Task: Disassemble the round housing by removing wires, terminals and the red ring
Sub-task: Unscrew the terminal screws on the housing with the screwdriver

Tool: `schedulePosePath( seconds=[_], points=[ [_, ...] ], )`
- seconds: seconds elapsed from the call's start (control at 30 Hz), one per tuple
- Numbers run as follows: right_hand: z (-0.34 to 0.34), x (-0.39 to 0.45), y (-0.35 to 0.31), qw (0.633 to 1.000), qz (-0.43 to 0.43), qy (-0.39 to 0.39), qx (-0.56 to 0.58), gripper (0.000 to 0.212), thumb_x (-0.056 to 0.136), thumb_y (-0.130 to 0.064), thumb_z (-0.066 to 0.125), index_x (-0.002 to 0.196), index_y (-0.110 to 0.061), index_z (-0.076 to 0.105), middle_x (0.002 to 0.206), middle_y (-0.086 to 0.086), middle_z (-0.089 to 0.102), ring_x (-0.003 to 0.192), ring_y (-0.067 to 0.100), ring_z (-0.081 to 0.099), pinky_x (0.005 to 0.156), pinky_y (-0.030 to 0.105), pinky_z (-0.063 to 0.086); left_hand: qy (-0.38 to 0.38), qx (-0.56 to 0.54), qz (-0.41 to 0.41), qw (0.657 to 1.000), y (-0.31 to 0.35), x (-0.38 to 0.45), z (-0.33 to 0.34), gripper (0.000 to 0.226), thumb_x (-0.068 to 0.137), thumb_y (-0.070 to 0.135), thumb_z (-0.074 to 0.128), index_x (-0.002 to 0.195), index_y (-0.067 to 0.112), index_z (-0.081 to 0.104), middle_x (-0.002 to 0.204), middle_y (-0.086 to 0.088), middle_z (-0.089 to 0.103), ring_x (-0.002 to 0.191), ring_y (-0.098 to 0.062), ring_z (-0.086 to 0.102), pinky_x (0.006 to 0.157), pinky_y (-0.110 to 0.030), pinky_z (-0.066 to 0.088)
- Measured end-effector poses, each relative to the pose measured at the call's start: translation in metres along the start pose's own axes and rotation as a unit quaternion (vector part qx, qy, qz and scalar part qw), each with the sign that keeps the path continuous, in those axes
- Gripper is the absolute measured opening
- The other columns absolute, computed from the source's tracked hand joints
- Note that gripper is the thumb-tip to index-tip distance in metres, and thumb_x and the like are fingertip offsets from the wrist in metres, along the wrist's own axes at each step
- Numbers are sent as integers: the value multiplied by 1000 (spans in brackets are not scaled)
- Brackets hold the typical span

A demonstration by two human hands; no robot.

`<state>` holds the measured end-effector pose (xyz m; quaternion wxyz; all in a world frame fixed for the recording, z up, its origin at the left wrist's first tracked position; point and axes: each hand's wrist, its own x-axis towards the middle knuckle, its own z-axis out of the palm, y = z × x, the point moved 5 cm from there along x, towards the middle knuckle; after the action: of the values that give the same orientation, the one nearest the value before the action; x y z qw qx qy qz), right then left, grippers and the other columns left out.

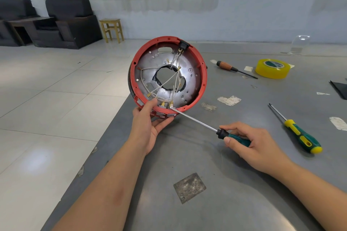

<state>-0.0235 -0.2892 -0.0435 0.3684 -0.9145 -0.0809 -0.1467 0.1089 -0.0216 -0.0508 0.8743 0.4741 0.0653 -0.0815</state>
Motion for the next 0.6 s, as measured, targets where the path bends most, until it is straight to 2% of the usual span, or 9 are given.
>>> schedulePosePath(
  seconds=[0.1,0.2,0.33,0.4,0.5,0.53,0.6],
  points=[
    [-1,1,1,1000,2,-1,4,26,94,-36,69,117,-46,67,93,-20,75,87,13,70,74,24,52,6,32,-6,999,5,1,-3,62,94,27,71,145,4,46,129,-26,68,99,-38,77,74,-42,64],
    [-1,0,-2,1000,-5,0,17,26,93,-34,70,116,-46,68,94,-20,75,85,11,69,70,16,49,7,74,-27,997,7,2,-6,63,93,32,72,145,9,47,126,-20,71,99,-32,77,74,-43,64],
    [-1,0,-6,998,3,-8,56,25,93,-27,72,114,-41,70,93,-19,75,74,5,68,68,11,47,-5,126,-13,992,10,3,-8,75,84,38,76,146,9,44,127,-15,71,108,-27,74,85,-43,63],
    [-2,0,-6,997,11,-13,72,25,93,-25,72,113,-41,71,92,-15,76,68,5,67,67,13,49,-4,138,4,990,11,4,-8,63,89,34,76,137,8,44,128,-17,70,103,-23,74,80,-34,61],
    [-5,0,-6,994,26,-22,99,34,95,-16,71,110,-46,70,92,-7,77,59,10,65,64,18,53,7,171,18,985,8,5,-8,42,95,32,72,124,16,46,122,-16,70,80,-13,67,71,-28,48],
    [-6,-1,-6,995,28,-26,95,36,95,-15,71,111,-47,70,94,-9,77,61,10,66,64,16,53,5,160,17,987,7,5,-8,41,95,29,71,126,15,47,116,-15,70,78,-13,67,73,-29,49],
    [-8,0,-5,996,29,-28,74,37,94,-14,71,112,-47,71,97,-14,76,71,6,69,70,12,51,-11,116,8,993,4,4,-10,46,97,22,68,136,6,48,107,-13,70,86,-19,71,81,-34,56]
  ],
)
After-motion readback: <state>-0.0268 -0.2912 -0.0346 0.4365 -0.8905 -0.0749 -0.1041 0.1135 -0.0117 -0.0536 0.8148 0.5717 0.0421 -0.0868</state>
